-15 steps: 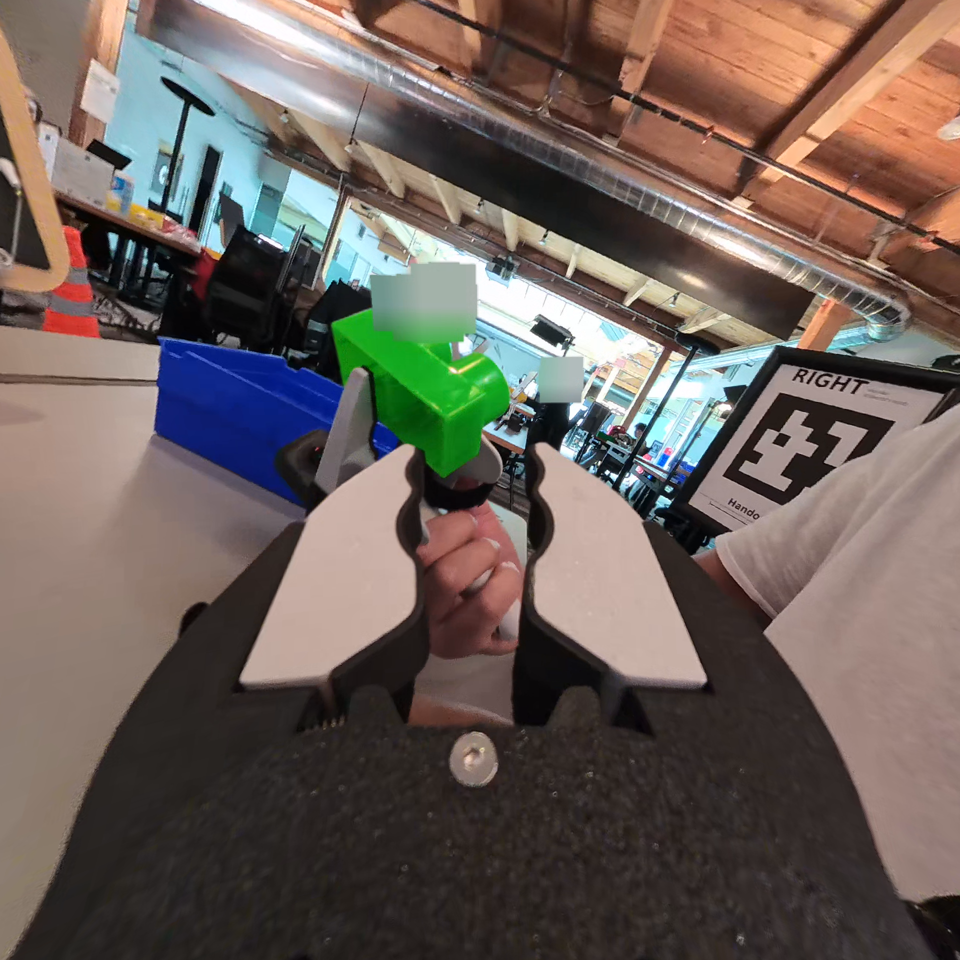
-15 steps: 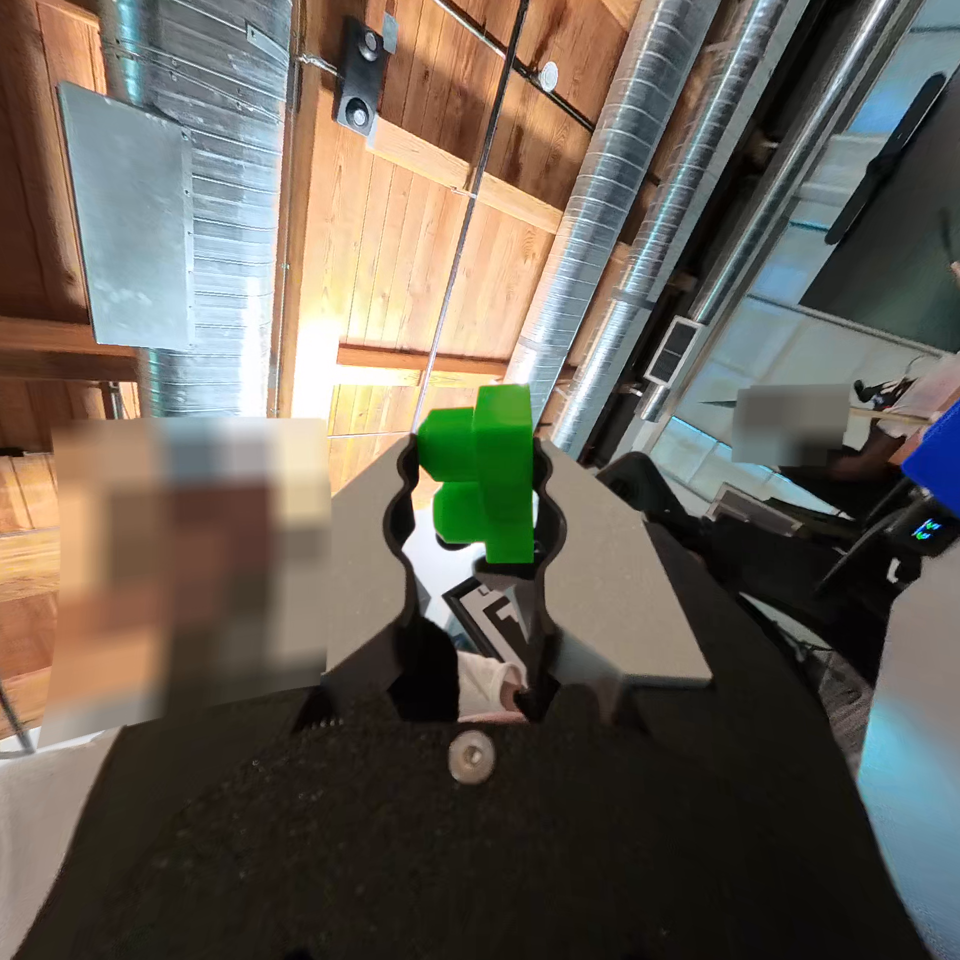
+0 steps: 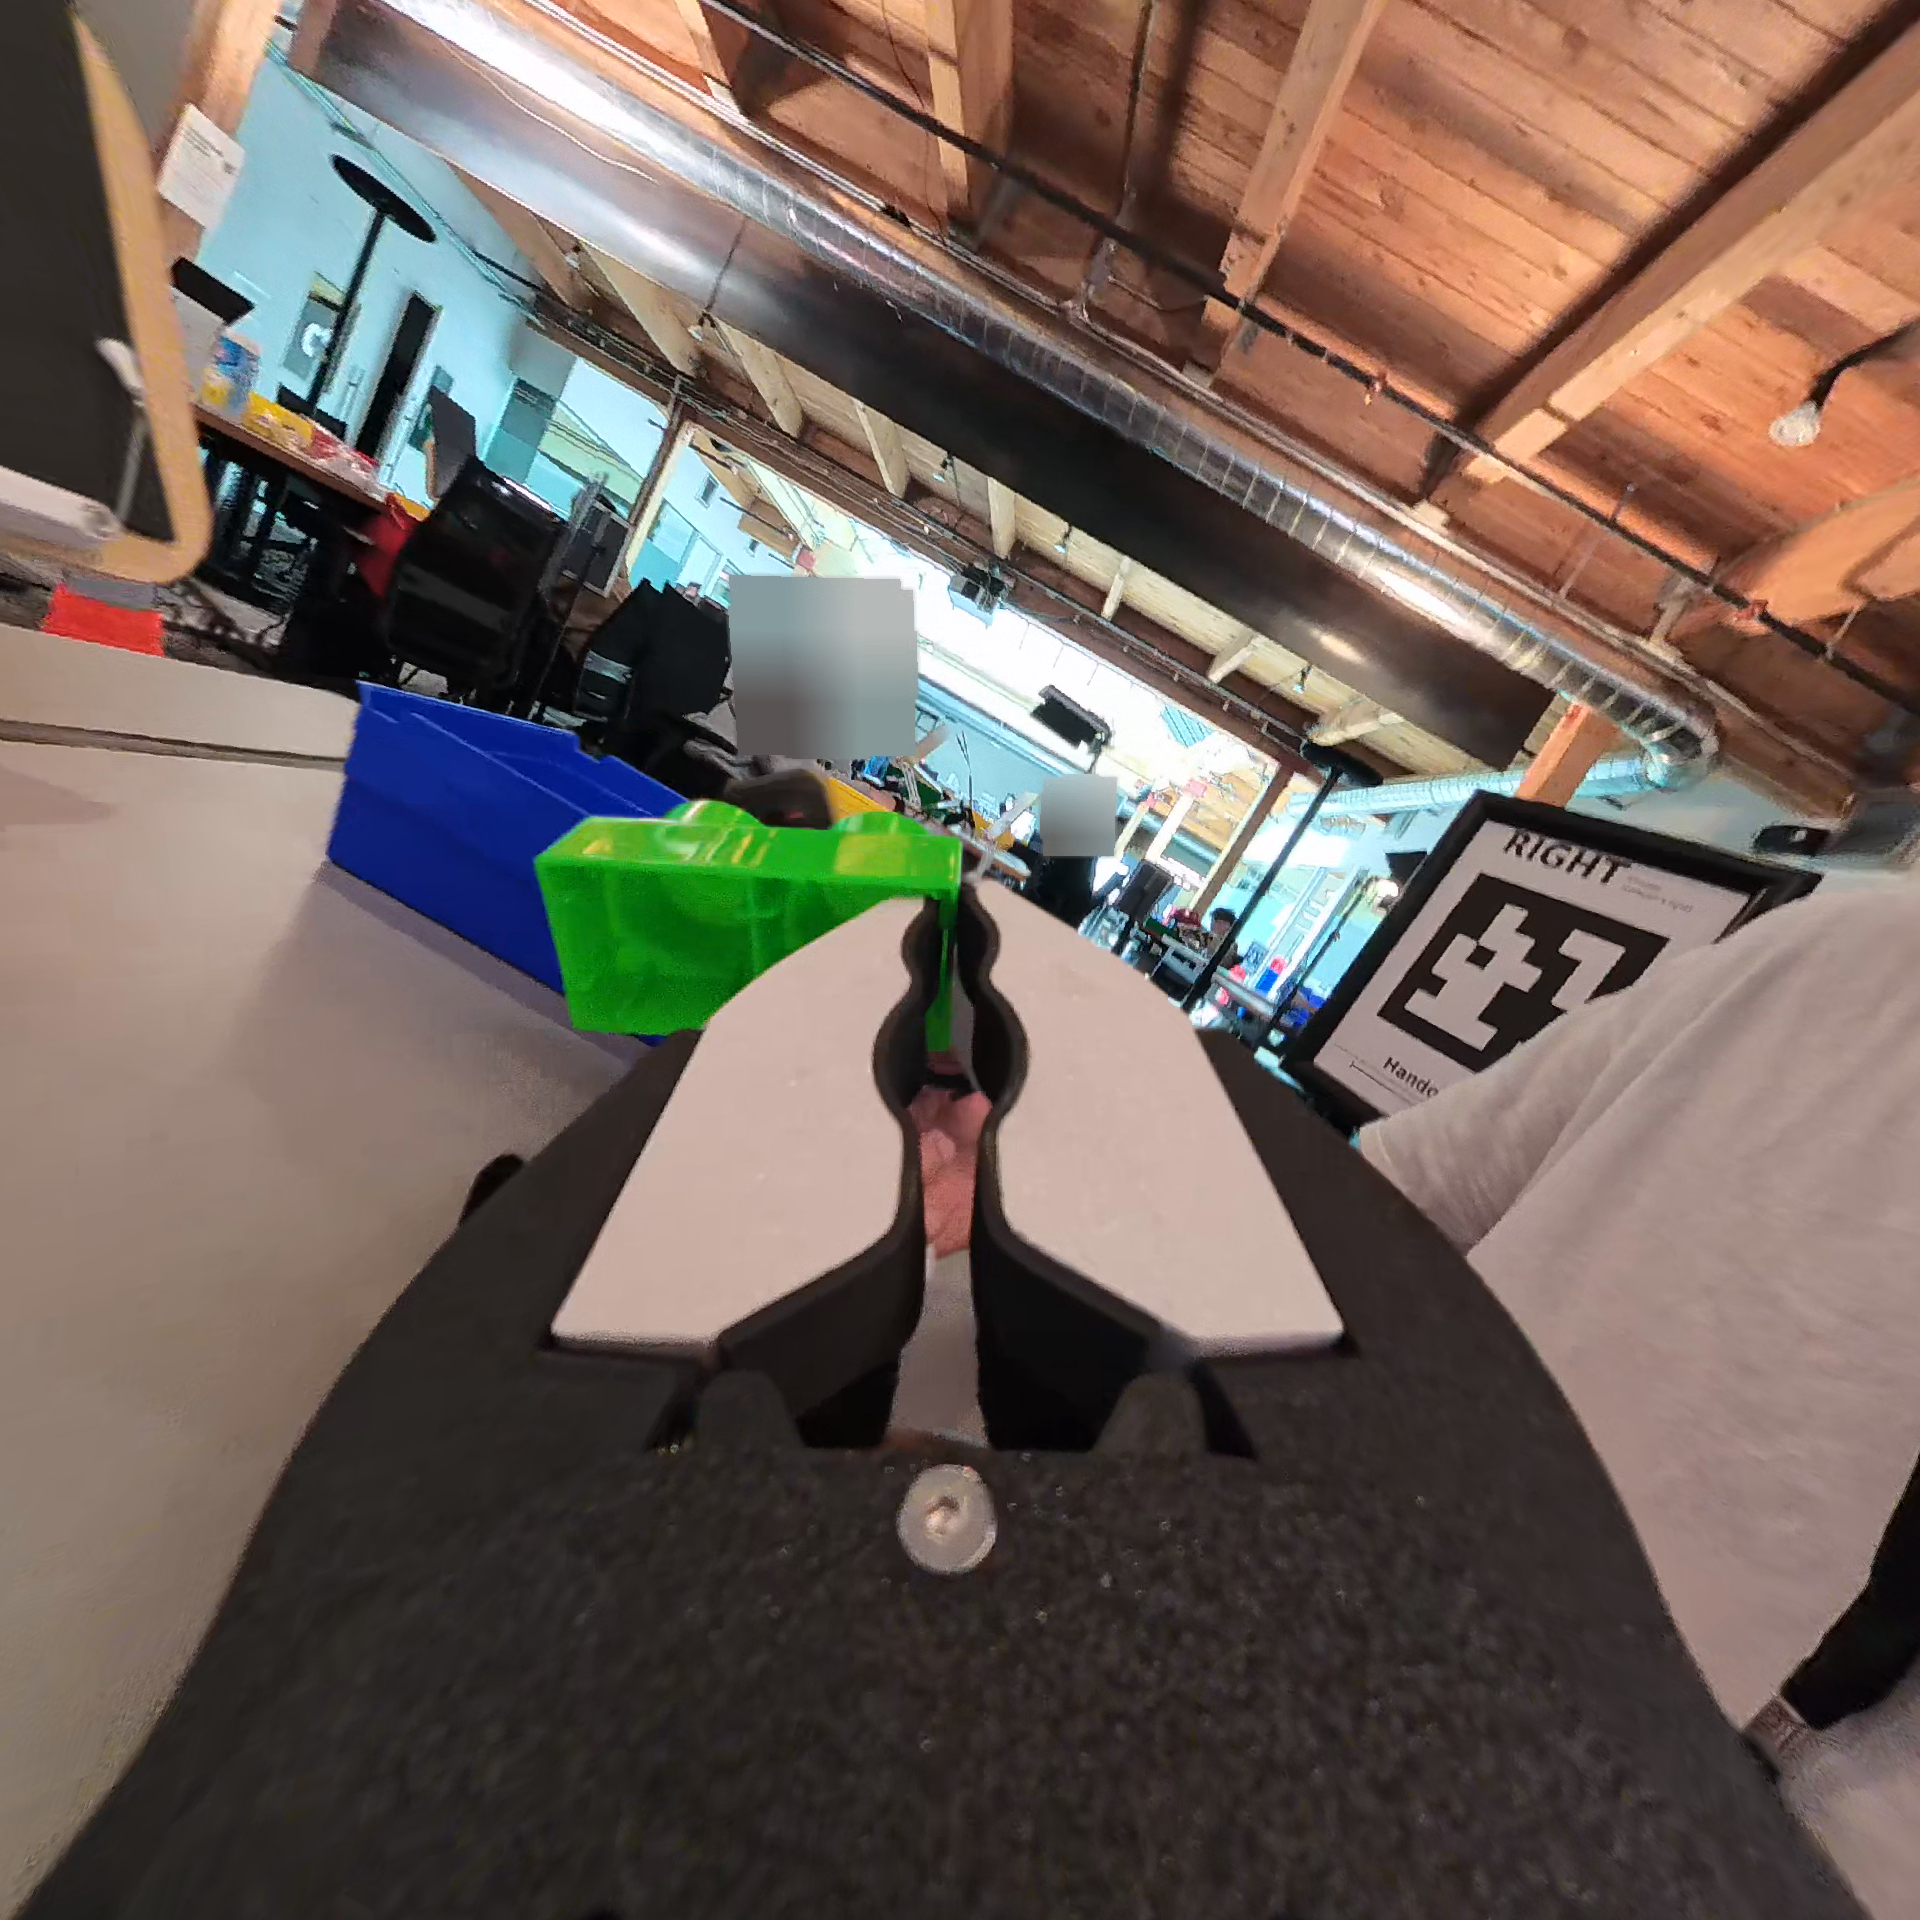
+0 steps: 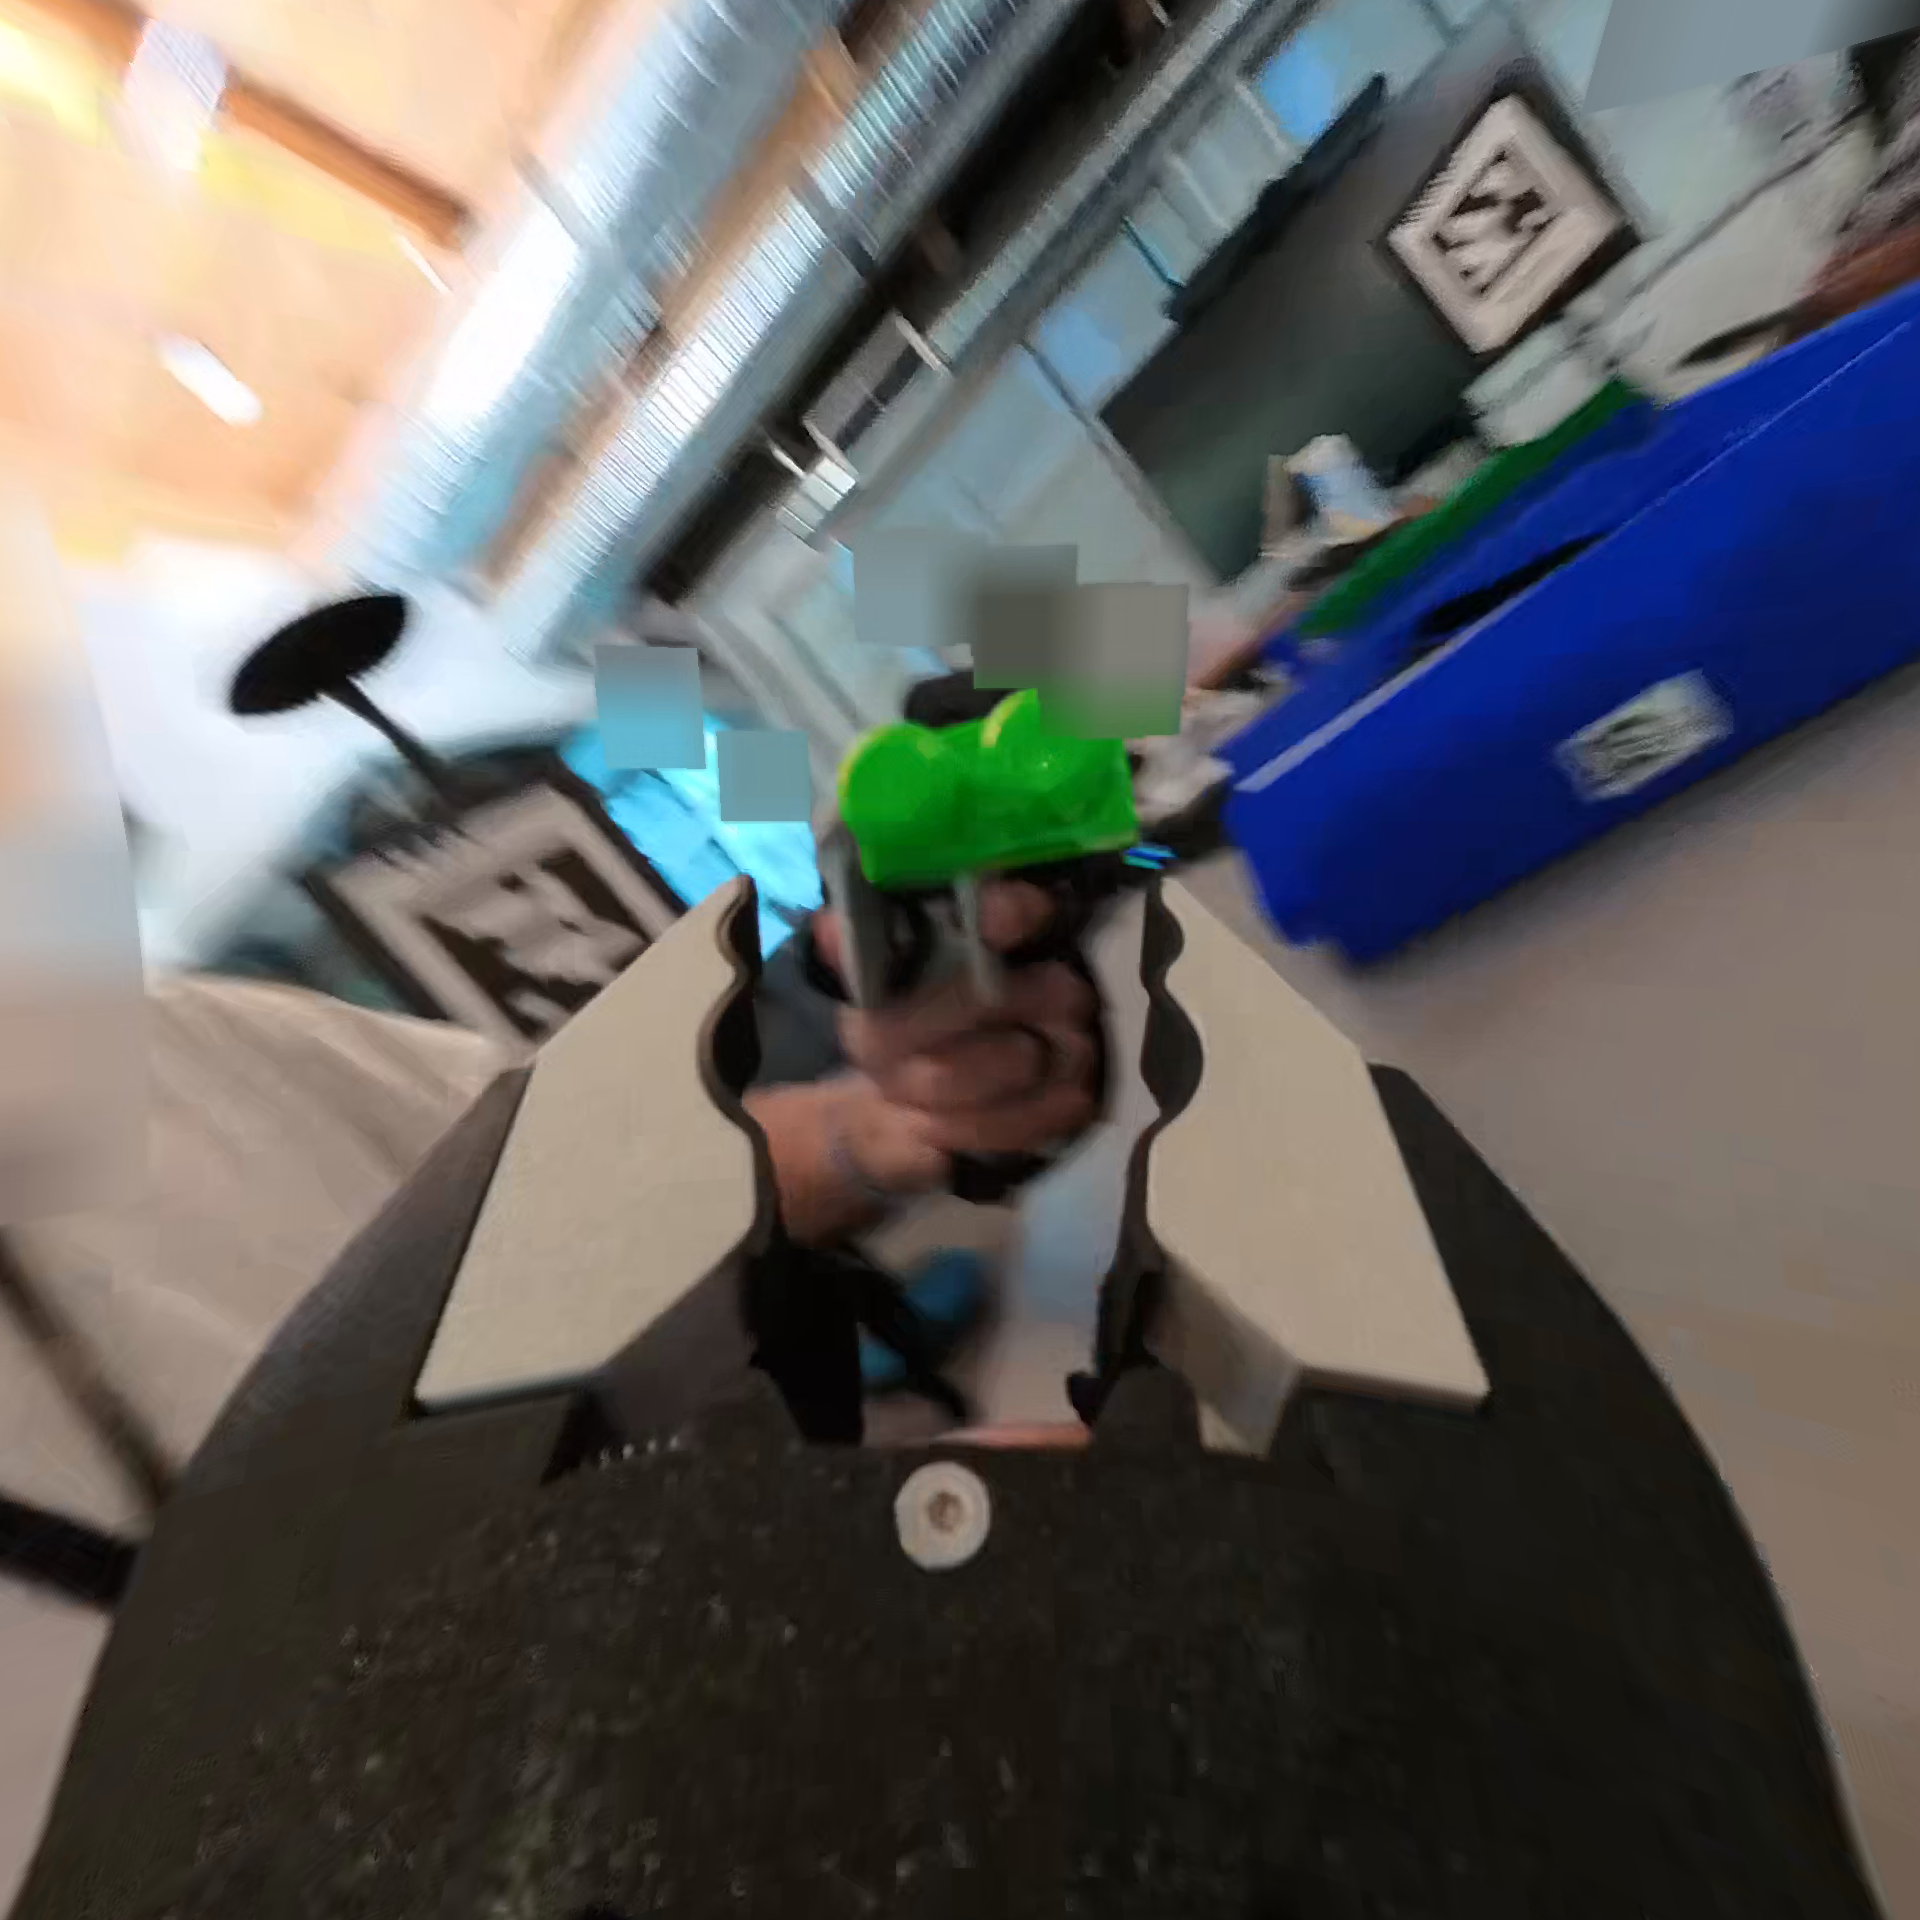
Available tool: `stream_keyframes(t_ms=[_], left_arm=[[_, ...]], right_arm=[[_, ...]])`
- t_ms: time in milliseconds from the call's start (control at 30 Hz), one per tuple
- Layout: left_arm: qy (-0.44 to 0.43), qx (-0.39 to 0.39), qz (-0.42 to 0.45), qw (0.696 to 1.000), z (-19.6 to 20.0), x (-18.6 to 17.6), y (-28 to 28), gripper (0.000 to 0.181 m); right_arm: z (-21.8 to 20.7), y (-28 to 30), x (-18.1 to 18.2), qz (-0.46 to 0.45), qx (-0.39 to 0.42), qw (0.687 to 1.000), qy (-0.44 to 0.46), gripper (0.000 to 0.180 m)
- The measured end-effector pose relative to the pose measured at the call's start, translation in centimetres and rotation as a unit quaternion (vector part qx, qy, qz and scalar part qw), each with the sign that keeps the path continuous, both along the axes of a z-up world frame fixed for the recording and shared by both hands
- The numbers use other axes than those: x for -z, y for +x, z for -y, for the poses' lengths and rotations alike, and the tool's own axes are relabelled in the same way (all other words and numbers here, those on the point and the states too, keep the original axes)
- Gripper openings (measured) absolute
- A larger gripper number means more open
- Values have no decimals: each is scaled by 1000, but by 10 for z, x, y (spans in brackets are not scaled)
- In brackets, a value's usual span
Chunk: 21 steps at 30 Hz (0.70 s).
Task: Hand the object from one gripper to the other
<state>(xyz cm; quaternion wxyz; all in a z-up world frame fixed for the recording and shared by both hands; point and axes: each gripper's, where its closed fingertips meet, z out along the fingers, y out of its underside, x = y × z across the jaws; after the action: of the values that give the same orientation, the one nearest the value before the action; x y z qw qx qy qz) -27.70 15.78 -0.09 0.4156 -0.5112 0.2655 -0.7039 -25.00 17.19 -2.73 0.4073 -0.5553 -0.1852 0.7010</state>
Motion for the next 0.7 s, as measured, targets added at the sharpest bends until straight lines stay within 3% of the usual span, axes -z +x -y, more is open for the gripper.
stream_keyframes(t_ms=[33,133,200,333,533,700], left_arm=[[-13,1,11,1000,-3,-1,-5,3],[-59,12,46,997,-11,-1,-14,3],[-90,38,62,993,-9,0,-14,3],[-161,99,45,981,-2,11,-3,3],[-203,156,-77,964,17,39,19,3],[-230,191,-100,949,29,44,25,3]], right_arm=[[-2,1,7,61,41,996,52,74],[-9,6,25,197,141,953,181,74],[-11,7,24,228,175,928,236,73],[0,-2,20,282,187,878,338,71],[21,-11,19,330,202,801,456,51],[26,-16,33,365,171,773,489,36]])
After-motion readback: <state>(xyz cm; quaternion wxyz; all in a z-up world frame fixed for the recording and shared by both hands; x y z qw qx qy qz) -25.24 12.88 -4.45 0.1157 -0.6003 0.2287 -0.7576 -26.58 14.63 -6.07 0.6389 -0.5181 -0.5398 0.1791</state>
